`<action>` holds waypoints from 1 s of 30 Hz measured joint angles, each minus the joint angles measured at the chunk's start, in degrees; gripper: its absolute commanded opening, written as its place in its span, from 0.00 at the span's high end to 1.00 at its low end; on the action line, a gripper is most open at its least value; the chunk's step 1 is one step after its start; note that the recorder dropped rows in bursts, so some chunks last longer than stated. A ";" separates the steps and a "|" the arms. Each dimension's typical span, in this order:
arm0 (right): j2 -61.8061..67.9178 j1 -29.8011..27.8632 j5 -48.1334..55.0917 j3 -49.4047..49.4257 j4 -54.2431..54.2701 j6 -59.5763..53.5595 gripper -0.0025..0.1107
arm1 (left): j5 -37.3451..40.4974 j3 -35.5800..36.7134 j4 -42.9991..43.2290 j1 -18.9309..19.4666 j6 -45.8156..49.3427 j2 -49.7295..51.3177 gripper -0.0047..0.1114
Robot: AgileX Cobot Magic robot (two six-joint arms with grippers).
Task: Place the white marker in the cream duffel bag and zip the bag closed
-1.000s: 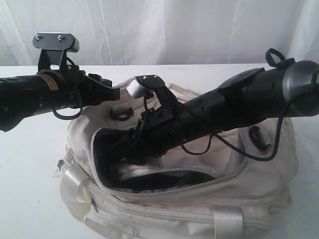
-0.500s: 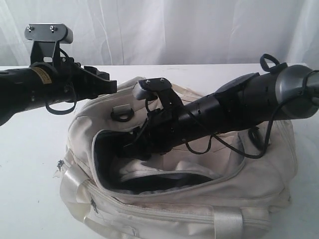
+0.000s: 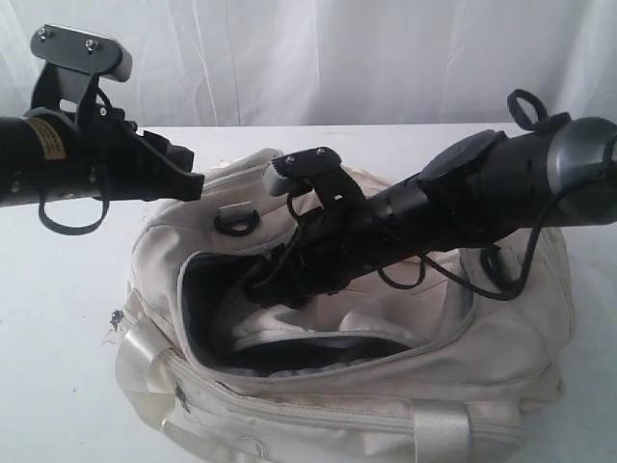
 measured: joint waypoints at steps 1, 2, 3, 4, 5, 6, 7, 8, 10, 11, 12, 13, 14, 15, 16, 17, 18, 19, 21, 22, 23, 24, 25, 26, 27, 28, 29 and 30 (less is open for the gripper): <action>-0.51 0.00 -0.49 0.00 -2.20 1.47 0.56 | 0.76 0.00 0.56 0.00 0.00 -0.53 0.60; -1.11 0.00 -0.80 0.00 -3.85 2.52 0.56 | 1.98 0.00 1.08 0.00 0.00 -0.99 0.60; -1.78 0.00 -1.42 0.00 -5.56 3.47 0.56 | 3.42 0.00 1.47 0.00 0.00 -1.54 0.60; -2.47 0.00 -2.05 0.00 -6.80 4.00 0.56 | 4.88 0.00 1.73 0.00 0.00 -1.69 0.60; -2.99 0.00 -2.78 0.00 -7.56 4.43 0.56 | 5.91 0.00 1.89 0.00 0.00 -1.93 0.60; -3.56 0.00 -3.65 0.00 -8.11 4.72 0.56 | 7.29 0.00 2.07 0.00 0.00 -1.97 0.60; -3.86 0.00 -4.45 0.00 -8.33 4.99 0.56 | 8.13 0.00 2.17 0.00 0.00 -1.97 0.60; -4.12 0.00 -5.16 0.00 -8.36 5.30 0.56 | 8.70 0.00 2.32 -0.24 0.00 -1.97 0.60; -4.12 0.00 -5.79 0.00 -8.60 5.69 0.56 | 9.50 0.00 2.32 -1.27 0.45 -1.97 0.60; -4.12 0.00 -5.98 0.00 -8.68 5.85 0.56 | 9.74 0.00 2.32 -2.18 1.33 -2.06 0.60; -4.12 0.00 -6.07 0.00 -8.73 5.85 0.56 | 9.74 0.00 2.32 -3.18 2.55 -2.06 0.60; -4.12 0.00 -6.07 0.00 -8.83 5.85 0.56 | 9.74 0.00 2.32 -3.91 3.60 -2.06 0.60; -4.12 0.00 -5.79 0.00 -8.61 5.85 0.56 | 9.74 0.00 2.32 -4.64 5.00 -2.06 0.60; -4.12 0.00 -5.11 0.00 -7.94 5.85 0.56 | 9.34 0.00 2.32 -5.03 6.21 -1.94 0.60; -4.12 0.00 -4.13 0.00 -6.98 5.85 0.56 | 8.70 0.00 2.32 -5.25 7.12 -1.69 0.60; -4.12 0.00 -2.98 0.00 -5.62 5.35 0.56 | 7.68 0.00 2.32 -5.25 7.88 -1.54 0.60; -4.12 0.00 -1.90 0.00 -4.33 4.83 0.56 | 6.18 0.00 2.32 -5.25 8.50 -1.24 0.60; -4.01 0.12 -0.80 0.00 -2.36 3.72 0.56 | 4.38 0.00 2.32 -5.25 9.47 -0.79 0.60; -4.01 0.42 -0.05 0.00 0.48 1.78 0.56 | 1.13 0.00 2.32 -5.25 11.55 0.15 0.60; -3.91 0.86 0.39 0.00 2.27 0.56 0.56 | -0.47 0.00 2.32 -5.25 13.04 0.83 0.60; -3.75 1.23 0.69 0.00 3.83 -0.43 0.56 | -1.72 0.00 2.32 -5.25 14.27 1.45 0.60; -3.51 1.68 0.79 0.00 4.99 -1.14 0.56 | -2.61 0.00 2.22 -5.25 16.01 2.30 0.60; -3.17 2.23 0.79 0.00 5.58 -1.61 0.56 | -3.00 0.00 2.10 -5.01 17.01 3.17 0.60; -2.92 2.69 0.67 0.00 6.03 -1.92 0.56 | -2.98 -0.24 1.69 -4.83 17.96 3.88 0.60; -2.66 2.95 0.42 0.00 6.44 -2.03 0.56 | -3.02 -0.50 1.20 -4.28 18.48 4.68 0.60; -2.23 3.40 -0.01 0.00 6.59 -2.29 0.56 | -3.02 -0.95 0.88 -3.66 19.05 5.35 0.59; -1.99 3.68 -0.44 0.00 6.73 -2.42 0.56 | -3.02 -1.62 0.73 -3.00 19.23 5.89 0.58; -1.69 3.79 -0.77 0.00 6.81 -2.65 0.56 | -3.02 -2.31 0.61 -2.34 19.47 6.38 0.57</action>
